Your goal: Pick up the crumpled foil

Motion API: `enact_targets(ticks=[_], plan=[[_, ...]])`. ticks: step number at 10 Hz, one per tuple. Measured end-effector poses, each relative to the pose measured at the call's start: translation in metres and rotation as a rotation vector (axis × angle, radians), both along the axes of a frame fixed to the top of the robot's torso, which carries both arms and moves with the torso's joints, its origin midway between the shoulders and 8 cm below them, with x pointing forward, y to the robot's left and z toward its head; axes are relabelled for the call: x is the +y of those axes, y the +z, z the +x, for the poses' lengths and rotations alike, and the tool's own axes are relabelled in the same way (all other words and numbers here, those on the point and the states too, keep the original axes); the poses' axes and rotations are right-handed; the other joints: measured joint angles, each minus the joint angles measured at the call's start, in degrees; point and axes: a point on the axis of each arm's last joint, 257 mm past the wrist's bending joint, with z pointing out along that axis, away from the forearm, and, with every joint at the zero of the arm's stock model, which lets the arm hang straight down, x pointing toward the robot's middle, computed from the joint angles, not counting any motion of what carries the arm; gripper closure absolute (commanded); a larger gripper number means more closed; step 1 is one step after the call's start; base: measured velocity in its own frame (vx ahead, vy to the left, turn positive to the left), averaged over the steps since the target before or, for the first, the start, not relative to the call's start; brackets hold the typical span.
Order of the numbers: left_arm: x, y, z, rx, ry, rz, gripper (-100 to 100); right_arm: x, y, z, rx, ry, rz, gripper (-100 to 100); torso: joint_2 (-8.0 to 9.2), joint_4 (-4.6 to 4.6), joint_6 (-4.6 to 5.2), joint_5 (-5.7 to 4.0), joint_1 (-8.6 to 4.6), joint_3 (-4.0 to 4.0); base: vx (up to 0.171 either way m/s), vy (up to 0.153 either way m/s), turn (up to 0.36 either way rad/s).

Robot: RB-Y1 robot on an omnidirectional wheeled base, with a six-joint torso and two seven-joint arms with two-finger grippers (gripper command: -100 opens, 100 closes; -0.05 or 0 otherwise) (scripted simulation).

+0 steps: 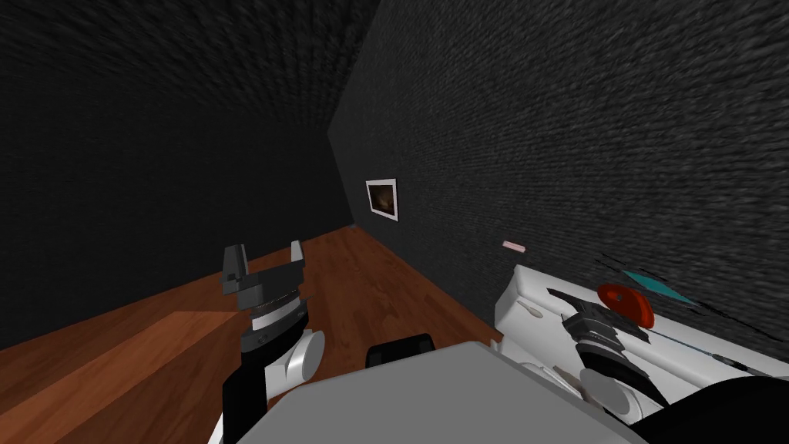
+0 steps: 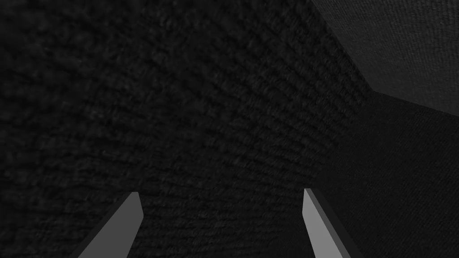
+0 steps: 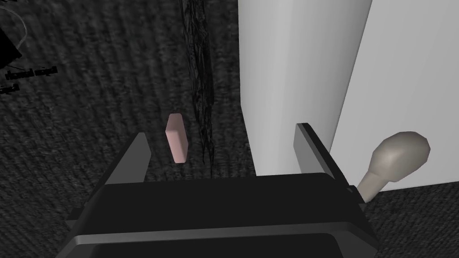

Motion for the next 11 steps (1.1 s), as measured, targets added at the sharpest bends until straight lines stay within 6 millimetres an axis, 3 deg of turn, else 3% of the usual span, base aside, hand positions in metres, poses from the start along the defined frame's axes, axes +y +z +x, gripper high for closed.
enact_targets(ticks=[4, 6, 8, 11], plan=[[0.0, 0.0, 0.0, 0.0, 0.0, 0.0, 0, 0.008, -0.009, 0.014, -0.032, -0.085, -0.008, -100, -0.05, 0.48, -0.33, 1.19, -2.36, 0.2, -0.204, -0.129, 0.231], [0.0, 0.0, 0.0, 0.0, 0.0, 0.0, 0, 0.007, -0.007, 0.02, -0.038, -0.104, -0.02, -100, -0.77, 0.39, 0.33, 2.16, -3.0, -0.16, -0.058, -0.025, 0.145], [0.0, 0.0, 0.0, 0.0, 0.0, 0.0, 0, -0.003, 0.002, 0.018, -0.058, -0.172, -0.055, -100, -1.12, 0.82, -0.69, 2.9, -3.34, -0.14, -0.086, 0.039, 0.277], [0.0, 0.0, 0.0, 0.0, 0.0, 0.0, 0, -0.011, 0.016, 0.023, -0.067, -0.202, -0.085, -100, -1.8, 0.7, -0.74, 2.97, -3.47, -0.52, 0.004, -0.002, -0.013]])
